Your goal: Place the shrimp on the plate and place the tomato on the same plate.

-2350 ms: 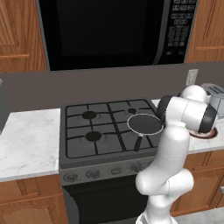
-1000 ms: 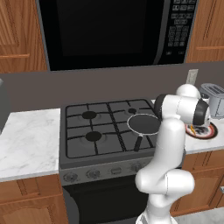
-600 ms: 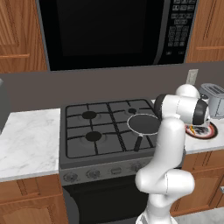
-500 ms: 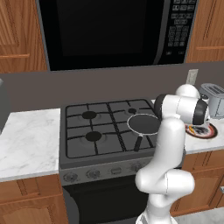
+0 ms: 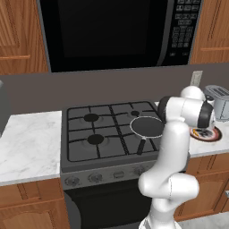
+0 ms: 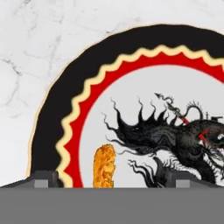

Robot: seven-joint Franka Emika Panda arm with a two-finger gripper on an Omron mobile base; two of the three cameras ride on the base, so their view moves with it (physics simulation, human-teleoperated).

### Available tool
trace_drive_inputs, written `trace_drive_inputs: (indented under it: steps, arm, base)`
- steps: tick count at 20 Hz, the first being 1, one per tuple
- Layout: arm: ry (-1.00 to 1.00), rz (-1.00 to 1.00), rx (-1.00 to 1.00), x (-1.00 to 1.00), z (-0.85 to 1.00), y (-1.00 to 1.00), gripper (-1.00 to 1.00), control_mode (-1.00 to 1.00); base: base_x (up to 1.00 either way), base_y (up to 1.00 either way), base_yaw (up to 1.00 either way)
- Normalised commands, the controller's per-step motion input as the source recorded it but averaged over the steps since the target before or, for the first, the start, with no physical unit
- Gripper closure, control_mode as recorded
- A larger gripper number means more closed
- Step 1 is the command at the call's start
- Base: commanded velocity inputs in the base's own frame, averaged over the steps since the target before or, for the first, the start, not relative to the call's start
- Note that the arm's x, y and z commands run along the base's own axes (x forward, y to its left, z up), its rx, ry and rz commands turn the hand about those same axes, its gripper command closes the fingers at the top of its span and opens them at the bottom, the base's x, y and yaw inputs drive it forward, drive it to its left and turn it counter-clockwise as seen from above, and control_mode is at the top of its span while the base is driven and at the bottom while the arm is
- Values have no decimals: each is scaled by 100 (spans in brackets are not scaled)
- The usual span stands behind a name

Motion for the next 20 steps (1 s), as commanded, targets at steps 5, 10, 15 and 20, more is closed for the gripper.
trace_drive_inputs:
  steps: [5,10,15,20]
  arm:
    - [-1,-8,0,-12,58,7,-100,-100]
    - [0,-14,0,-42,53,45,-100,-100]
    - [0,-12,-3,-51,42,90,-100,-100]
    - [-3,-7,-2,-40,56,95,-100,-100]
  base:
    - [0,0,0]
    - [0,0,0]
    - [0,0,0]
    - [0,0,0]
